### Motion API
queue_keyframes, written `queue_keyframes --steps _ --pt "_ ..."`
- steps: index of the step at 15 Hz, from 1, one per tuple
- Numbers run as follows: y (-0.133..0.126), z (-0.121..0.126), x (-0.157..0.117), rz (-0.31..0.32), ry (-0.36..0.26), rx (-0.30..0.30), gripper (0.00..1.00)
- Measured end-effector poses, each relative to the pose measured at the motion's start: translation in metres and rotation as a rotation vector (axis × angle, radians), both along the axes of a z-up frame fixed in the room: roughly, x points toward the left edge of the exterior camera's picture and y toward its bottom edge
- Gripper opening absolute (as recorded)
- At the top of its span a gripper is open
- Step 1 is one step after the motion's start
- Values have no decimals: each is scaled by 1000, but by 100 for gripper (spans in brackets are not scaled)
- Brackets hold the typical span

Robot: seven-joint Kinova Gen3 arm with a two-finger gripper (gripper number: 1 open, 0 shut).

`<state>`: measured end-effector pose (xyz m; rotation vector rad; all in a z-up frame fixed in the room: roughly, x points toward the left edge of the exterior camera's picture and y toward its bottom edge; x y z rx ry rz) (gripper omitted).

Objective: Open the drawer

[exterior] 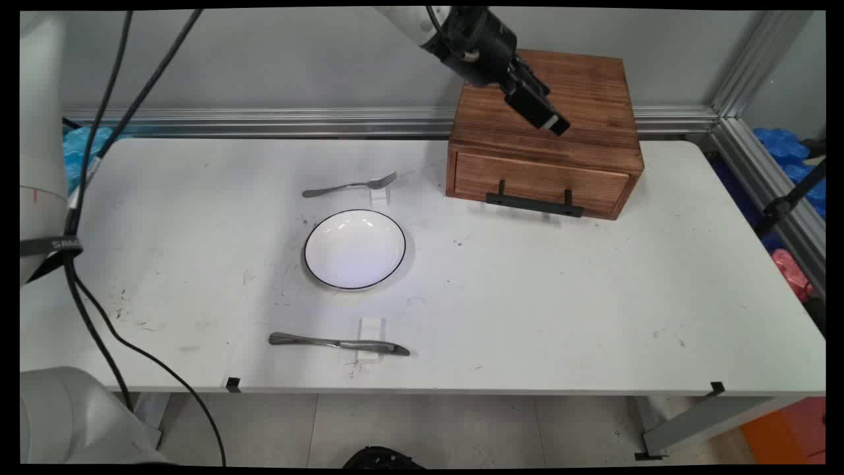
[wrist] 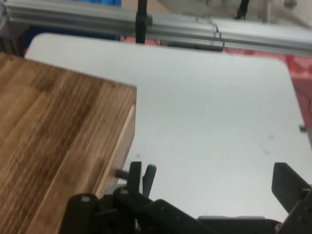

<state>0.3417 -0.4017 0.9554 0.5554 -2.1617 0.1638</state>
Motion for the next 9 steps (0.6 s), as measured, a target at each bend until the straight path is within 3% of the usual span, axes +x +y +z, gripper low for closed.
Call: queue_keyframes --steps 9 --pt "-11 -34 -20 -111 -235 -4 100"
